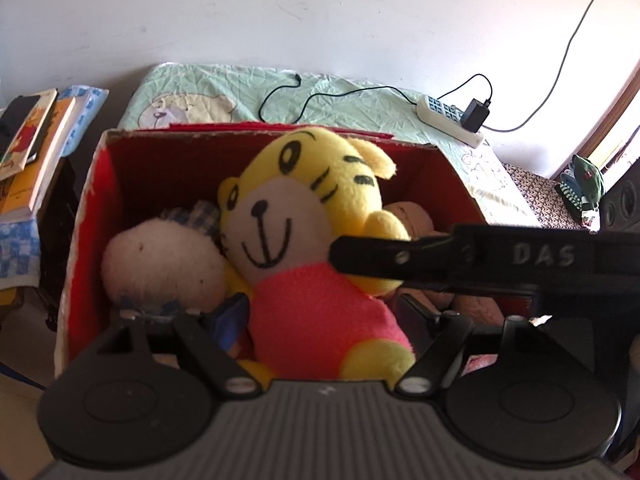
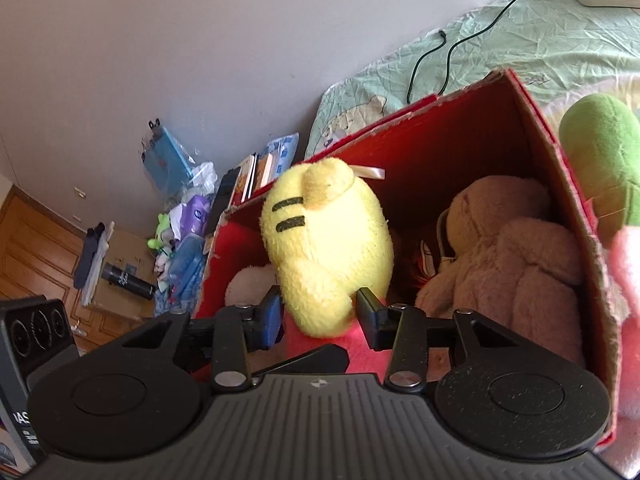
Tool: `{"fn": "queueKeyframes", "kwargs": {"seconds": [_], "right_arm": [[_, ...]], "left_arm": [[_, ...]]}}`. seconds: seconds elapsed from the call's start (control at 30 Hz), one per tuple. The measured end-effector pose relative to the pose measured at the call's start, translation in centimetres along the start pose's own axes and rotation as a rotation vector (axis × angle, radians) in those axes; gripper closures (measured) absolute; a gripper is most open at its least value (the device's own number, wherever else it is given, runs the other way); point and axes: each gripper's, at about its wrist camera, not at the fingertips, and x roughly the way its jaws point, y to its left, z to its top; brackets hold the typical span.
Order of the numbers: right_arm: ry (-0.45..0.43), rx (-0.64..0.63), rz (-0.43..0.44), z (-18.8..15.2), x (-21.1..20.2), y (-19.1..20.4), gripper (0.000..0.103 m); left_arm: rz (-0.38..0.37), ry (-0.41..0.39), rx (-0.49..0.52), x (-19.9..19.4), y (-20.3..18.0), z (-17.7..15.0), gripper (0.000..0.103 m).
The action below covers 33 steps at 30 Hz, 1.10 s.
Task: Organize objects
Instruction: 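Lower the yellow tiger into the red box with both grippers, then open both grippers and withdraw them from the tiger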
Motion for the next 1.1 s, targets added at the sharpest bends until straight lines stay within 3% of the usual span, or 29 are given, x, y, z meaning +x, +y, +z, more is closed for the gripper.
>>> {"fn": "queueKeyframes", "kwargs": {"seconds": [0.07, 0.47, 0.63, 1.1], "right_arm": [[-0.013, 0.004, -0.007, -0.1, -0.6, -0.2, 0.051], [-0.008, -0.014, -0.034, -0.5, -2.0, -1.1, 0.051], [0.005, -0.027, -0.009, -0.5, -3.1, -1.7, 0.051], [-0.018, -0.066, 0.059, -0.4, -7.9, -3.6, 0.051]], "left_arm": [[0.012, -0.001, 0.008, -0.1, -0.2, -0.1, 0.022], [0.131, 0.002, -0.017, -0.6, -2.3, -0.5, 0.017], [0.204, -0.005, -0.026, -0.9, -3.7, -0.7, 0.016], [0.288, -0.013, -0.032, -1.3, -8.9, -1.1, 0.012]]}}
